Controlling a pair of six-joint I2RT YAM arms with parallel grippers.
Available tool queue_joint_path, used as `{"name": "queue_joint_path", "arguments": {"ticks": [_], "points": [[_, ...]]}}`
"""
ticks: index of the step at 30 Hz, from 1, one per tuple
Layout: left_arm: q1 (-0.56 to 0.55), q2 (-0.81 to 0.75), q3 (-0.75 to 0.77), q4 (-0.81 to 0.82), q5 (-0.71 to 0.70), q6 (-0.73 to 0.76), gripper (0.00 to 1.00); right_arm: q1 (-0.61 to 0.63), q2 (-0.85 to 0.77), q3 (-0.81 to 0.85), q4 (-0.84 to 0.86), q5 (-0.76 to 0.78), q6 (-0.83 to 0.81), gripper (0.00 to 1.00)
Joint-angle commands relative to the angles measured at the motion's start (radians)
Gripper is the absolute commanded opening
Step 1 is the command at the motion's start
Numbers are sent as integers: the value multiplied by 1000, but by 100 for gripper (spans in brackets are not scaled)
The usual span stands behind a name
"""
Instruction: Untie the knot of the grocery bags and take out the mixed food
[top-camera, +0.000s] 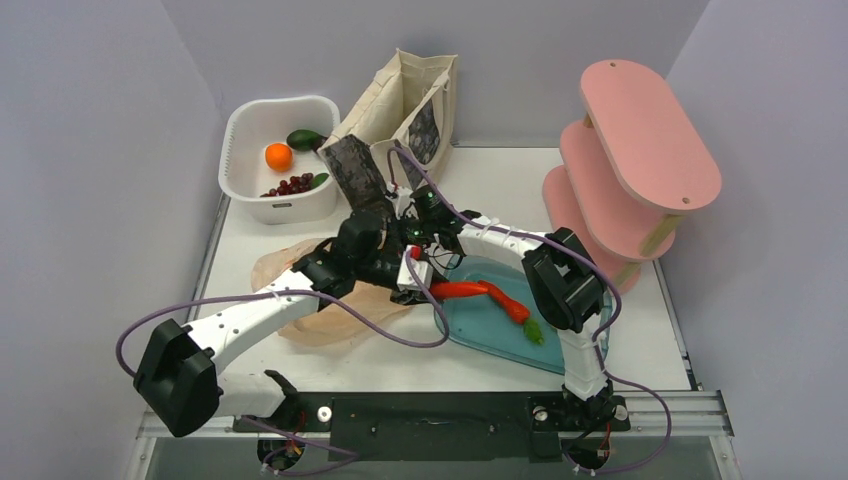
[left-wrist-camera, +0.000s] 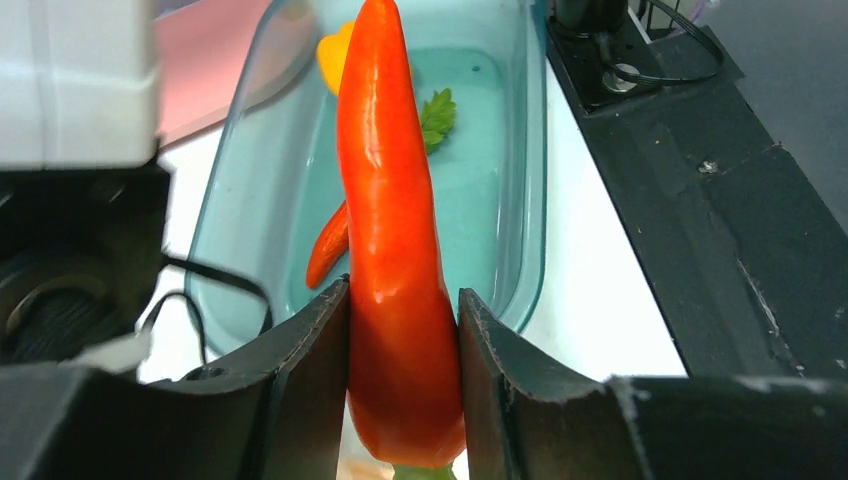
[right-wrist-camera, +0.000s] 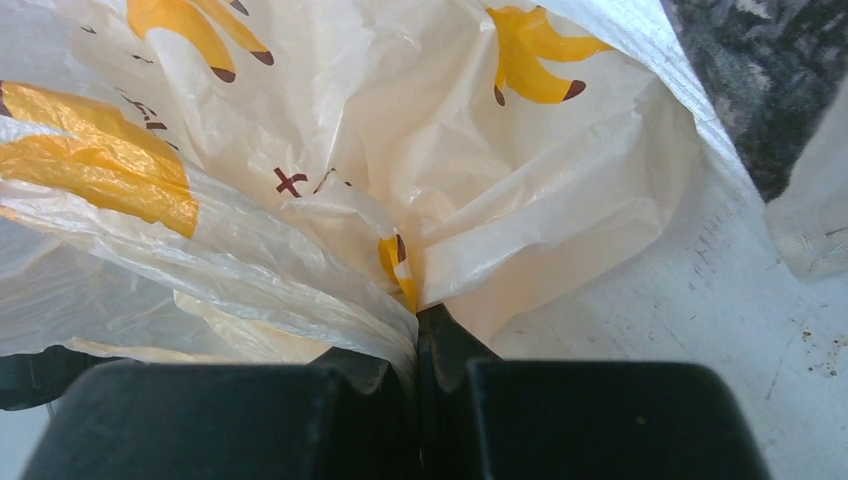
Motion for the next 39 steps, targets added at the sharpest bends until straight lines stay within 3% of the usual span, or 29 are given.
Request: {"name": "queue_joint_path", "arguments": {"ticks": [1,8,14,19,22,24,32,35,39], "points": [[-116,22,7,114,-83,86,0,-6,-11,31,18,-40,-39,0],[-257,62,-53,244,-306,173,0,-33,-7,-11,-11,-62,-80,0],[-313,105,-36,331,-343,228,4,-36,14,8,-13,-80,-113,0],[-322,183,64,294,-331,224,14,-57,37,5,-1,-103,-133,0],[-323,204,53,348,-347,224,32,-68,40,0,3,-107,-137,0],[-325,212,58,364,-368,207,39,-69,43,2,1,-108,-144,0],[-337,243,190,229,-515,100,46,-65,58,23,11,-115,-128,0],[-338,232,176,225,-514,106,57,-67,61,28,11,-118,-124,0],[-338,159,132,255,-511,64,61,-68,54,33,11,-118,-121,0]]}}
